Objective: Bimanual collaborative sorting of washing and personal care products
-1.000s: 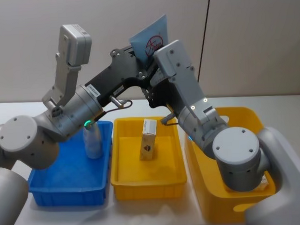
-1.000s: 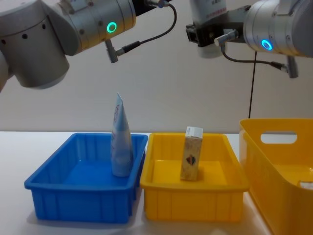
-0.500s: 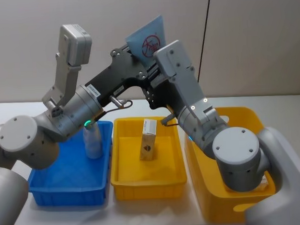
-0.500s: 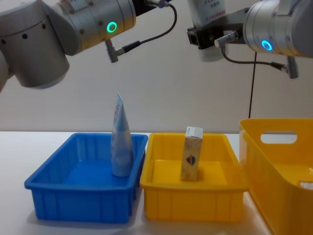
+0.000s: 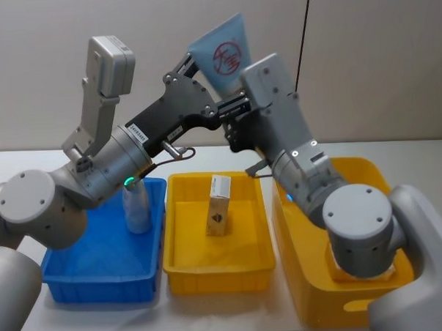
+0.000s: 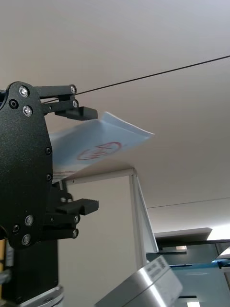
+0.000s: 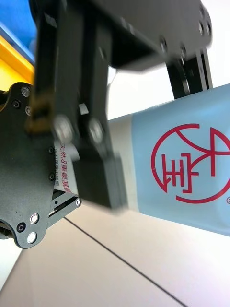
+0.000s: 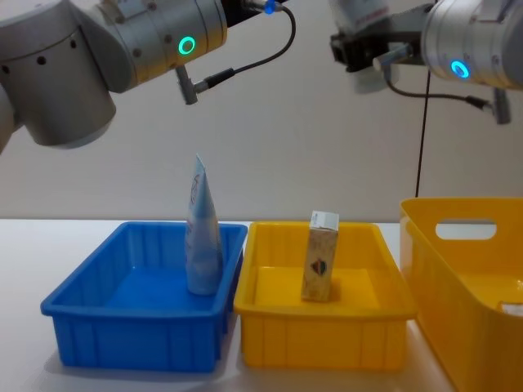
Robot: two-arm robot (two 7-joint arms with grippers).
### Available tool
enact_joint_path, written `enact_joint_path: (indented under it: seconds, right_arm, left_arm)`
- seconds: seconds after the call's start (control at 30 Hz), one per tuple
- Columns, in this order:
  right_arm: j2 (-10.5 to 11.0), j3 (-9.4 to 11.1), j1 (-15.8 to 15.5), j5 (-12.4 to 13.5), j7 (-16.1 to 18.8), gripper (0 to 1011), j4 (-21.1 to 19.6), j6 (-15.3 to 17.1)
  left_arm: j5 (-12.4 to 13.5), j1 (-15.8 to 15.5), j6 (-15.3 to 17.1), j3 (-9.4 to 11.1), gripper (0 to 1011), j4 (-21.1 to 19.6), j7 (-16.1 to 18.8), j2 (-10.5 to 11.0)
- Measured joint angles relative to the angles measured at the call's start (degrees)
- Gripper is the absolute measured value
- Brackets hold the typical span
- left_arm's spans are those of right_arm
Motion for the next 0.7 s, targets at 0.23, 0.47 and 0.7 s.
enact_joint_path:
  seconds: [0.23,0.47,0.7]
  right_arm:
    - [0.41,2.73,1.18,0.38,-1.22,328,0.78,-2.48]
    - [0.76,5.02,2.29,0.53,-2.21,327,1.30,-3.46]
    - [1.19,7.62,3.64,0.35,-3.13,325,1.79,-1.66]
  left_arm:
    - [0.00,0.00,0.00,0.00,1002,0.01,0.02,0.01]
    - [0.00,0.00,0.00,0.00,1002,0.00,0.02,0.00]
    - [0.00,0.00,0.00,0.00,1002,0.01,0.02,0.00]
